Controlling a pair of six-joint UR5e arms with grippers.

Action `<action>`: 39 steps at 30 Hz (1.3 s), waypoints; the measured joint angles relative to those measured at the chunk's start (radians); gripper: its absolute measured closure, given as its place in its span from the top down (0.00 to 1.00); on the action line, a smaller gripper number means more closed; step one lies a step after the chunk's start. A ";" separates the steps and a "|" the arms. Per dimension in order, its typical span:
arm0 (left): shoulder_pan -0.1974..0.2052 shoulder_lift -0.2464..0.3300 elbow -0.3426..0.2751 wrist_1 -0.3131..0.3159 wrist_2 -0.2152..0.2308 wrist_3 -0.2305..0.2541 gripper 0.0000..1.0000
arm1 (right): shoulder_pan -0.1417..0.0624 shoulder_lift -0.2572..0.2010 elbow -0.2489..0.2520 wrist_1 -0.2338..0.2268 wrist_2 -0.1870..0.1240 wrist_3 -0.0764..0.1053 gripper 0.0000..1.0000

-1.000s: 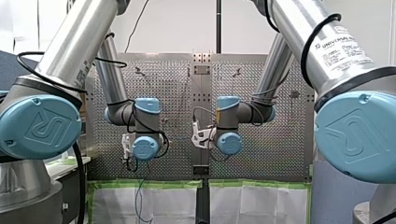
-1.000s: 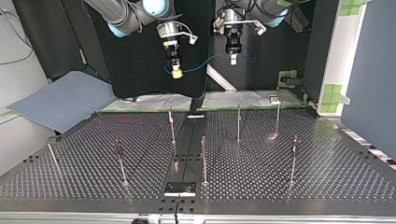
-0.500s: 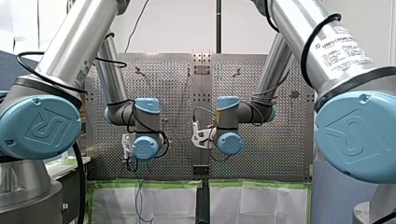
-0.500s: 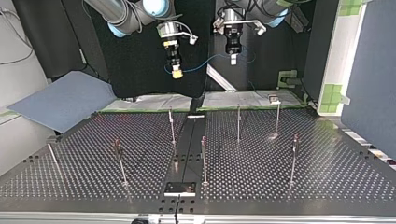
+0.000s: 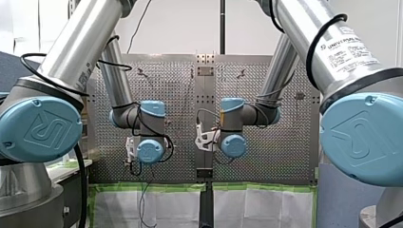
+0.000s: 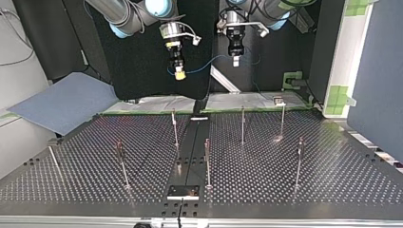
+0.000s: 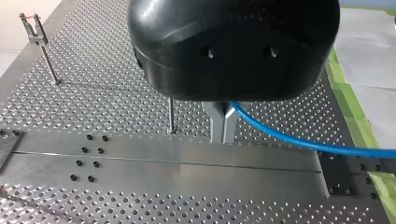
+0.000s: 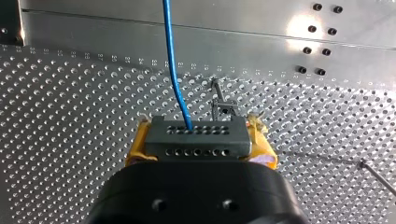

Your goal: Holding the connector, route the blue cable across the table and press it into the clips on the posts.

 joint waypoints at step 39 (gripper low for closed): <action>-0.001 0.001 -0.001 -0.002 -0.001 0.001 0.00 | 0.038 0.130 -0.057 0.201 0.012 -0.015 0.00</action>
